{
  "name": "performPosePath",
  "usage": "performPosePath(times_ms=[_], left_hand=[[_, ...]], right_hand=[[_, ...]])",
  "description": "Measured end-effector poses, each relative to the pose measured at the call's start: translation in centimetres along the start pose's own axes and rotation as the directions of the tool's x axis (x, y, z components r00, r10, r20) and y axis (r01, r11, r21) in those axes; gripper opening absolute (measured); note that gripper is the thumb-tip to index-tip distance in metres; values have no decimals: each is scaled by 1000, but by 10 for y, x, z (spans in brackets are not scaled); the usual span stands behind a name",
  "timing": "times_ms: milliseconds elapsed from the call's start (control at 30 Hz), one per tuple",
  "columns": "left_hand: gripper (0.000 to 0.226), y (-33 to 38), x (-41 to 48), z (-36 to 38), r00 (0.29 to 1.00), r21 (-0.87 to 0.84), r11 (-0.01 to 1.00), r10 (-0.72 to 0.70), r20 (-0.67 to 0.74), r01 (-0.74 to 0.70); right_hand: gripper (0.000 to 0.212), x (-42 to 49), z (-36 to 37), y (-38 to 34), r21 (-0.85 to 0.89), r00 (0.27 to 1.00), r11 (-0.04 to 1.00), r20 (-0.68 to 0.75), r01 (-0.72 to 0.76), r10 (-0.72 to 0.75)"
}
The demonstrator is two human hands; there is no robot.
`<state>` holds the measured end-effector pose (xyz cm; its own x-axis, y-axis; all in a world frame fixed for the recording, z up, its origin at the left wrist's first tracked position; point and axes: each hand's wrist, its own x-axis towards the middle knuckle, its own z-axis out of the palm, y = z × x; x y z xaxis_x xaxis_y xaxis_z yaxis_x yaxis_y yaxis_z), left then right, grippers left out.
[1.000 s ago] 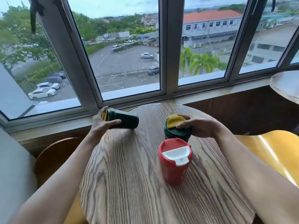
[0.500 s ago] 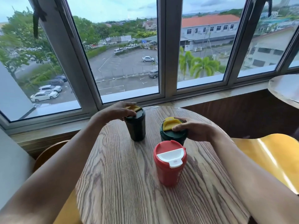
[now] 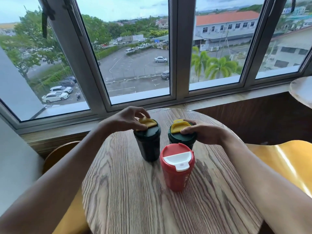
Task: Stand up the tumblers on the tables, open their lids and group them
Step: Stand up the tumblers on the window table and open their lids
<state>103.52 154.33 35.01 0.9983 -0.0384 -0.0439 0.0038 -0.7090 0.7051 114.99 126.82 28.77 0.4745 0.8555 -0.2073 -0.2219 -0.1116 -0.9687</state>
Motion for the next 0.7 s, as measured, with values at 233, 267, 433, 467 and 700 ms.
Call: performPosePath(times_ms=[233, 267, 433, 467, 700], left_hand=[[34, 2, -18, 17, 999, -79, 997, 9, 41, -5], [34, 2, -19, 18, 999, -92, 996, 4, 41, 0], [36, 4, -20, 24, 1000, -113, 994, 10, 30, -7], [36, 5, -20, 25, 1000, -118, 993, 11, 25, -8], [38, 10, -21, 29, 999, -132, 991, 12, 41, -7]], right_hand=[[54, -1, 1, 3, 18, 1000, 999, 3, 29, -29], [54, -1, 2, 3, 20, 1000, 999, 0, 31, -31], [53, -2, 2, 2, 8, 999, 999, 1, 33, -33], [52, -2, 2, 2, 7, 999, 999, 5, 33, -33], [44, -4, 5, 1, 12, 998, 999, 29, 48, -49]])
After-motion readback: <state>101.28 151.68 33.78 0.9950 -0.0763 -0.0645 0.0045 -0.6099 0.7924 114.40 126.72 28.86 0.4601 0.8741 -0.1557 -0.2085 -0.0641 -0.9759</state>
